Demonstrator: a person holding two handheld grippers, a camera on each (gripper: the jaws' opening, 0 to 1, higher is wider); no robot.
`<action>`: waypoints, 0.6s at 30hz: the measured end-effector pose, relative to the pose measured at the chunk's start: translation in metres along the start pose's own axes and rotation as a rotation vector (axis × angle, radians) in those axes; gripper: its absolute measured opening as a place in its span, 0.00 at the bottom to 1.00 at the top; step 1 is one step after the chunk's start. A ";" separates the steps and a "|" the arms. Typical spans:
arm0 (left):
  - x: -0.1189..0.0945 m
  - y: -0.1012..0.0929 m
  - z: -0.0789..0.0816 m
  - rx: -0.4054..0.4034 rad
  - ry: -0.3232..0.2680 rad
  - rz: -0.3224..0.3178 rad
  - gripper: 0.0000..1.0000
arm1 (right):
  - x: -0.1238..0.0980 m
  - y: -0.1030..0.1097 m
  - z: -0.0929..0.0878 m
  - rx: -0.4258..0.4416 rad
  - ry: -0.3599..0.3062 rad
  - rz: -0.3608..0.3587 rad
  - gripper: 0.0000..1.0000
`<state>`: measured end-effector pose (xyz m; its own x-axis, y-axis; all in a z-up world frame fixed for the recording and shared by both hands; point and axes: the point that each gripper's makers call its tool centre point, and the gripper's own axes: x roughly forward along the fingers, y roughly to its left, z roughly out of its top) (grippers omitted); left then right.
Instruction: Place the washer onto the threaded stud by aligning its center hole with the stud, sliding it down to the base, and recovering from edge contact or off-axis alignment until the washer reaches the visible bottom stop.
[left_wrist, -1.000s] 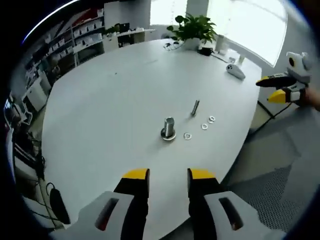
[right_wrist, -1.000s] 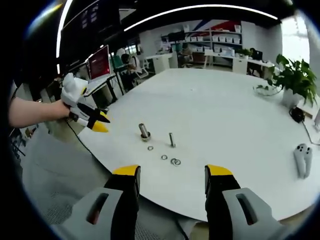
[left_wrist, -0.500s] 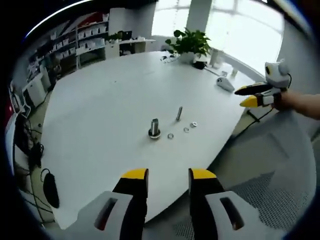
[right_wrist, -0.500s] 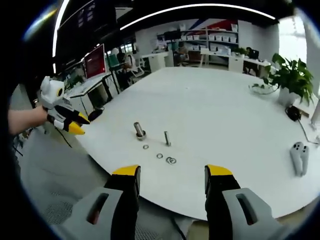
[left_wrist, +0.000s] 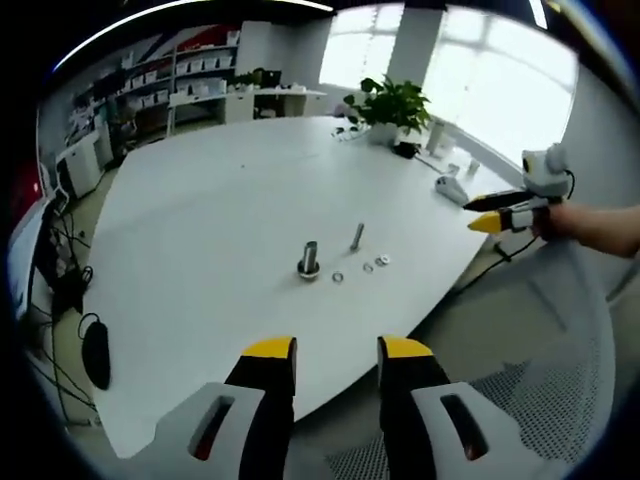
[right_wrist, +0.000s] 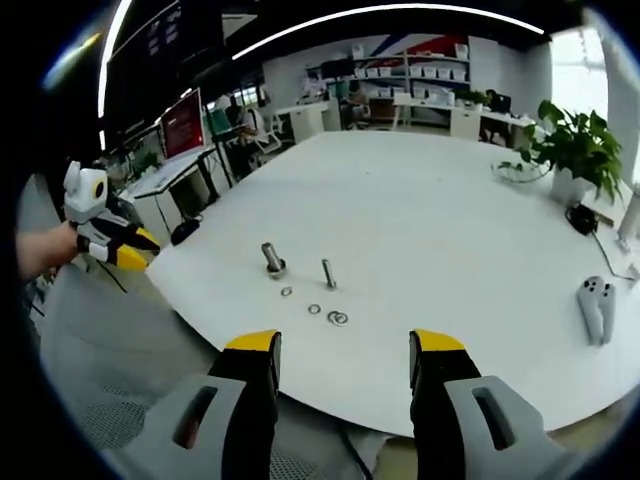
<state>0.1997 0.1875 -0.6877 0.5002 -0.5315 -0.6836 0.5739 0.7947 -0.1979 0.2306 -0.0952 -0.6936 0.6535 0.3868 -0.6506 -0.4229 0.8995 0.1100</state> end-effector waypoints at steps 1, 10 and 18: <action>0.000 0.000 -0.001 0.000 0.001 0.000 0.31 | 0.001 0.002 -0.001 -0.009 0.006 0.004 0.54; 0.001 -0.001 -0.003 -0.020 -0.024 0.012 0.31 | 0.002 0.002 -0.007 0.003 0.032 0.013 0.53; -0.003 0.004 0.002 -0.046 -0.068 0.021 0.31 | 0.002 0.004 -0.009 -0.006 0.040 0.016 0.53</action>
<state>0.2021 0.1918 -0.6847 0.5561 -0.5317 -0.6388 0.5327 0.8180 -0.2171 0.2250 -0.0931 -0.7009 0.6210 0.3925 -0.6785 -0.4370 0.8920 0.1160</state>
